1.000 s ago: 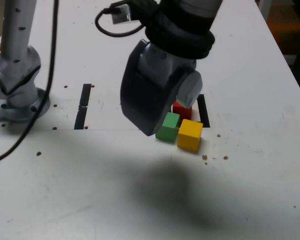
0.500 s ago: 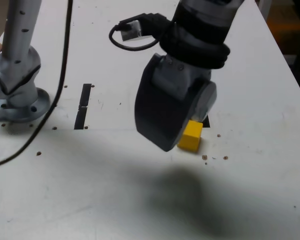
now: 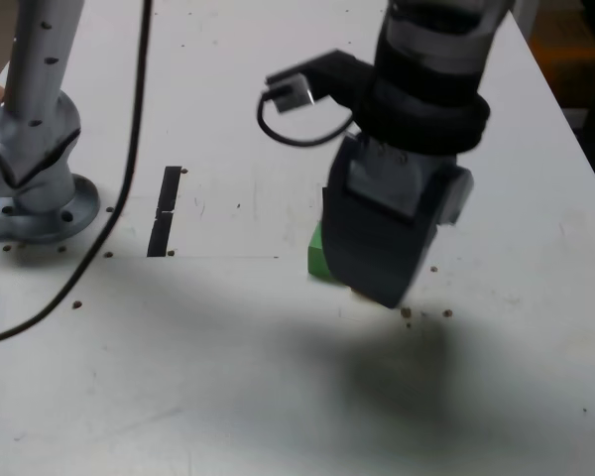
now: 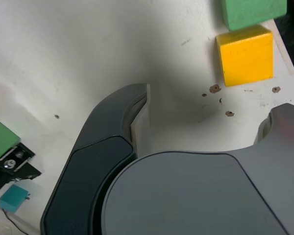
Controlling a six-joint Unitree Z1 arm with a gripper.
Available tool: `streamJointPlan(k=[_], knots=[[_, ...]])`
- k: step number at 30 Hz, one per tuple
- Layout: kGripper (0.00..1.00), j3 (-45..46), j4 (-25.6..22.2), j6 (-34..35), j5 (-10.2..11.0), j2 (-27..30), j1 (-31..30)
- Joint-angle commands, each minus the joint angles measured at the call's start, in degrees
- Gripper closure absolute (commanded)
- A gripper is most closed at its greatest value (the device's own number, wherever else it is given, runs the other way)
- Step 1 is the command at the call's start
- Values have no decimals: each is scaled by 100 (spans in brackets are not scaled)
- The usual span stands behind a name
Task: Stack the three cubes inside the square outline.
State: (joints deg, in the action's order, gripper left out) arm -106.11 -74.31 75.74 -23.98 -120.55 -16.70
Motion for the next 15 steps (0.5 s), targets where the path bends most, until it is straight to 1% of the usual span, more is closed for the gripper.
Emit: streamJointPlan(k=[1,8,15], knots=[[0,27,63,-3,-8,-2,46],[0,42,91,-1,71,-100,293],[0,39,23,-6,231,-189,450]])
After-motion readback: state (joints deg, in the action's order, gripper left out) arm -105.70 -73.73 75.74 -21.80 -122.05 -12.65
